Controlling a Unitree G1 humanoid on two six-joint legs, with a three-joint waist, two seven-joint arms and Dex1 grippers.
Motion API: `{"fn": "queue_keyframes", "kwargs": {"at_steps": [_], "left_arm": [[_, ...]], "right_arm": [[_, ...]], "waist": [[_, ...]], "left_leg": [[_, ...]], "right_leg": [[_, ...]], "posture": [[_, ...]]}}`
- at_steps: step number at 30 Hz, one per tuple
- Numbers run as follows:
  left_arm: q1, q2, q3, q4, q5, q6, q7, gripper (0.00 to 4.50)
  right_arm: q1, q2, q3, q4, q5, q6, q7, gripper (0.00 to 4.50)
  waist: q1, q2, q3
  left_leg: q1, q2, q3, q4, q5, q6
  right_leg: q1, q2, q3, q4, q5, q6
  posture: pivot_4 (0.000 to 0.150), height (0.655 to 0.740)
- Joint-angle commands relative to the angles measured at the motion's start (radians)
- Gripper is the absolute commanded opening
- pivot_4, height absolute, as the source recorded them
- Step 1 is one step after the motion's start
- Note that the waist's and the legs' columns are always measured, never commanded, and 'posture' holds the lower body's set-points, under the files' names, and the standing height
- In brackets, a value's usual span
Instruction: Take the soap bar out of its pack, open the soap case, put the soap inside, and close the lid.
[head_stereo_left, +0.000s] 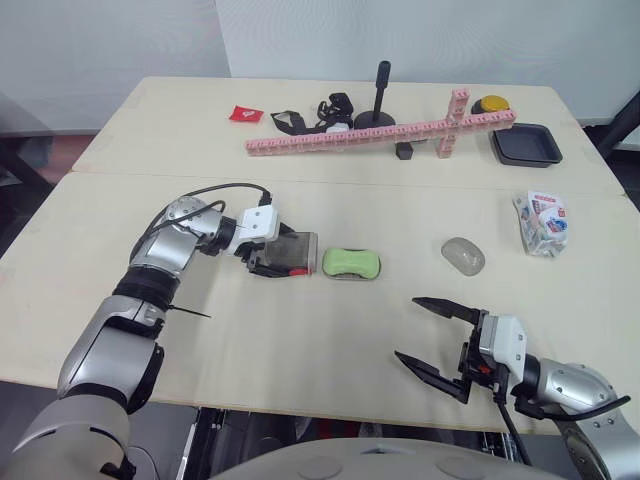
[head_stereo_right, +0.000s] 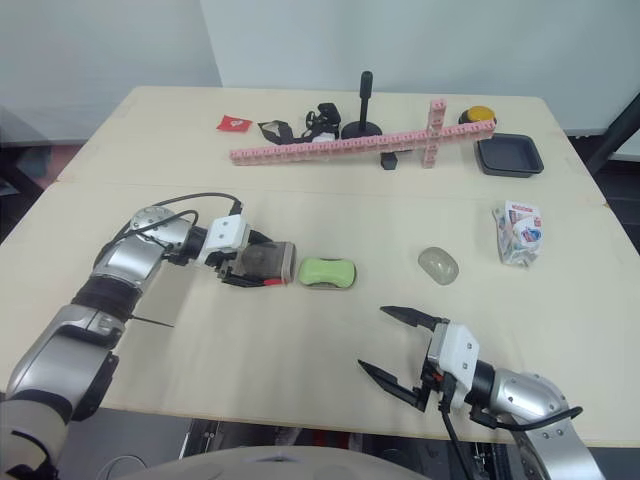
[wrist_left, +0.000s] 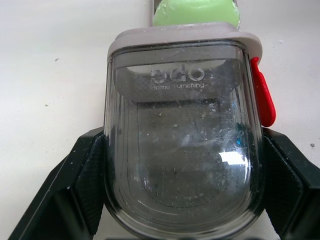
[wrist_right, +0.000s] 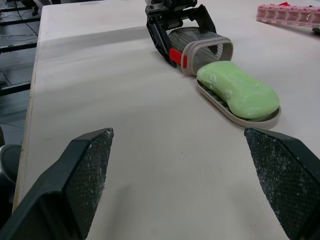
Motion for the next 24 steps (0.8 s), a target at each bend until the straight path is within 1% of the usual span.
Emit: {"fn": "queue_keyframes", "kwargs": {"at_steps": [1, 5, 7, 10, 13, 14, 16, 18, 21, 24], "left_arm": [[-0.006, 0.007, 0.012, 0.004, 0.000, -0.012, 0.001, 3.48], [0.001, 0.024, 0.034, -0.001, -0.015, -0.025, 0.001, 3.48], [0.011, 0.039, 0.049, -0.017, -0.035, -0.042, -0.013, 3.48], [0.038, 0.067, 0.059, -0.069, -0.065, -0.049, -0.045, 3.48], [0.086, 0.101, 0.063, -0.142, -0.080, -0.050, -0.066, 3.48], [0.100, 0.107, 0.066, -0.163, -0.089, -0.041, -0.069, 3.48], [0.124, 0.112, 0.074, -0.205, -0.112, -0.010, -0.075, 3.48], [0.145, 0.114, 0.080, -0.254, -0.132, 0.034, -0.076, 3.48], [0.167, 0.120, 0.076, -0.297, -0.139, 0.061, -0.072, 3.48], [0.202, 0.123, 0.060, -0.335, -0.137, 0.076, -0.070, 3.48]], "right_arm": [[0.007, -0.014, -0.012, -0.041, 0.016, -0.005, 0.001, 4.50], [0.004, -0.052, -0.022, -0.058, 0.015, -0.011, 0.028, 4.50], [-0.016, -0.092, -0.027, -0.070, 0.005, -0.007, 0.049, 4.50], [-0.088, -0.132, -0.041, -0.096, 0.042, 0.084, 0.028, 4.50], [-0.251, -0.182, -0.021, -0.080, 0.055, 0.205, 0.031, 4.50], [-0.351, -0.190, 0.005, -0.027, 0.041, 0.251, 0.040, 4.50], [-0.503, -0.193, 0.048, 0.048, 0.022, 0.326, 0.050, 4.50], [-0.622, -0.196, 0.093, 0.090, 0.005, 0.403, 0.061, 4.50], [-0.706, -0.205, 0.140, 0.112, -0.013, 0.459, 0.092, 4.50], [-0.824, -0.201, 0.246, 0.154, -0.077, 0.519, 0.133, 4.50]], "waist": [[0.000, 0.000, 0.000], [0.000, 0.000, 0.000], [-0.004, 0.000, 0.000], [-0.013, 0.000, 0.000], [-0.016, 0.000, 0.000], [-0.017, 0.000, 0.000], [-0.021, 0.000, 0.000], [-0.016, 0.000, 0.000], [-0.006, 0.000, 0.000], [-0.010, 0.001, 0.000]], "left_leg": [[0.000, 0.000, 0.000, 0.000, 0.000, 0.000], [0.000, 0.000, 0.000, 0.000, 0.000, 0.000], [0.000, 0.000, 0.000, 0.000, 0.000, 0.000], [0.000, 0.000, 0.000, 0.000, 0.000, 0.000], [0.001, 0.001, 0.000, 0.000, 0.000, 0.000], [0.001, 0.001, 0.000, 0.000, 0.000, 0.000], [0.002, 0.001, 0.000, 0.000, 0.000, 0.000], [0.002, 0.001, 0.000, 0.000, 0.001, 0.000], [0.001, 0.001, -0.002, 0.000, 0.001, 0.001], [-0.001, 0.001, -0.001, -0.001, 0.000, 0.001]], "right_leg": [[0.000, 0.000, 0.000, 0.000, 0.000, 0.000], [0.000, 0.000, 0.000, 0.000, 0.000, 0.000], [0.000, 0.000, 0.000, 0.000, 0.000, 0.000], [0.000, 0.000, 0.000, 0.000, 0.000, 0.001], [0.000, 0.000, 0.000, 0.000, 0.001, 0.001], [0.000, 0.000, -0.001, 0.000, 0.001, 0.001], [0.001, 0.000, -0.001, 0.001, 0.000, 0.000], [0.001, 0.000, -0.002, 0.001, 0.000, 0.000], [0.000, 0.000, -0.005, 0.002, 0.000, -0.001], [-0.002, -0.001, -0.007, 0.004, 0.000, -0.001]], "posture": [[0.150, 0.7330], [0.150, 0.7330], [0.150, 0.7330], [0.150, 0.7330], [0.150, 0.7330], [0.150, 0.7330], [0.150, 0.7330], [0.150, 0.7330], [0.150, 0.7330], [0.150, 0.7330]]}}
